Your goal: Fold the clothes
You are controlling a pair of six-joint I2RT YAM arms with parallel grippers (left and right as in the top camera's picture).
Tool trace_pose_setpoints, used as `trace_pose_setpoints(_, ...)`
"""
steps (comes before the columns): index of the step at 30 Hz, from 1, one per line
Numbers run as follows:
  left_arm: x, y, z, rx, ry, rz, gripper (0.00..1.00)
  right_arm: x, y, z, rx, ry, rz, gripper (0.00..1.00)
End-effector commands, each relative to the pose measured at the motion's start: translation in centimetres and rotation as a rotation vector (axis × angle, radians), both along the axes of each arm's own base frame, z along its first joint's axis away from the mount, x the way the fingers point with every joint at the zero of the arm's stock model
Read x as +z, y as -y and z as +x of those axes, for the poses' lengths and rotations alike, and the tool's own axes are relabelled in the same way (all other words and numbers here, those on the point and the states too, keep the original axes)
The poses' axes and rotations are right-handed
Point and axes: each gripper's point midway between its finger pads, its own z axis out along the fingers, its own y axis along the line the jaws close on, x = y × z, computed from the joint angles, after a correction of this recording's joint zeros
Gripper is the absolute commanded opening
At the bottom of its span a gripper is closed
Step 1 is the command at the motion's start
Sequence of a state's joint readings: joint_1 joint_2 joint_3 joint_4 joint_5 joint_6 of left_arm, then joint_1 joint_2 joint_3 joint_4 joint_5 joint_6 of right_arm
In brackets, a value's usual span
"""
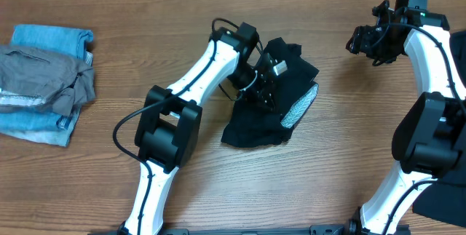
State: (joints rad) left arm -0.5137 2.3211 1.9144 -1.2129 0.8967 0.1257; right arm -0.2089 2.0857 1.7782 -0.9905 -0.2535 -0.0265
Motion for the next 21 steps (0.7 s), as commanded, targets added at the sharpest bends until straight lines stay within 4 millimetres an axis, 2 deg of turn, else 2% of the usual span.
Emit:
trace_pose_setpoints(1, -1.2, 1.2, -1.8, 0.0, -0.078, -0.02, 0.05, 0.7, 0.3, 0.1, -0.004, 0.016, -0.014, 0.68)
trace_pose_setpoints(3, -1.3, 1.9, -3.2, -0.001, -0.147, -0.07, 0.06, 0.7, 0.3, 0.1, -0.003, 0.015, -0.014, 0.68)
trace_pose_setpoints(6, -1.7, 2.0, -4.0, -0.007, -0.171, -0.072, 0.11, 0.7, 0.3, 0.1, -0.003, 0.015, -0.014, 0.68)
trace_pose_setpoints(9, -3.6, 2.1, -4.5, 0.006, -0.178, -0.065, 0.33, 0.7, 0.3, 0.1, -0.003, 0.013, -0.013, 0.68)
trace_pose_setpoints(11, -5.1, 2.2, -4.7, 0.041, -0.193, -0.054, 0.54, 0.7, 0.3, 0.1, -0.003, 0.013, -0.013, 0.68)
trace_pose_setpoints(12, -6.2, 2.2, -4.7, 0.063, -0.196, -0.053, 0.72, 0.7, 0.3, 0.1, -0.003, 0.013, -0.013, 0.68)
trace_pose_setpoints(13, -6.9, 2.1, -4.8, 0.078, -0.199, -0.053, 0.8, 0.7, 0.3, 0.1, -0.003, 0.013, -0.013, 0.68)
trace_pose_setpoints(14, -7.3, 2.0, -4.7, 0.087, -0.198, -0.055, 0.84, 0.7, 0.3, 0.1, -0.003, 0.013, -0.013, 0.68)
trace_pose_setpoints(15, -7.4, 2.0, -4.8, 0.088, -0.198, -0.056, 0.85, 0.7, 0.3, 0.1, -0.003, 0.013, -0.013, 0.68)
trace_pose_setpoints(17, -6.9, 2.3, -4.7, 0.085, -0.209, -0.085, 0.8, 0.7, 0.3, 0.1, -0.003, 0.013, -0.013, 0.68)
trace_pose_setpoints(19, -4.1, 3.5, -4.3, 0.093, -0.275, -0.169, 0.76, 0.6, 0.3, 0.0, -0.003, 0.01, -0.012, 0.68)
trace_pose_setpoints(21, -1.4, 4.6, -3.2, 0.078, -0.258, -0.234, 0.76, 0.6, 0.3, 0.0, -0.003, 0.008, -0.012, 0.68)
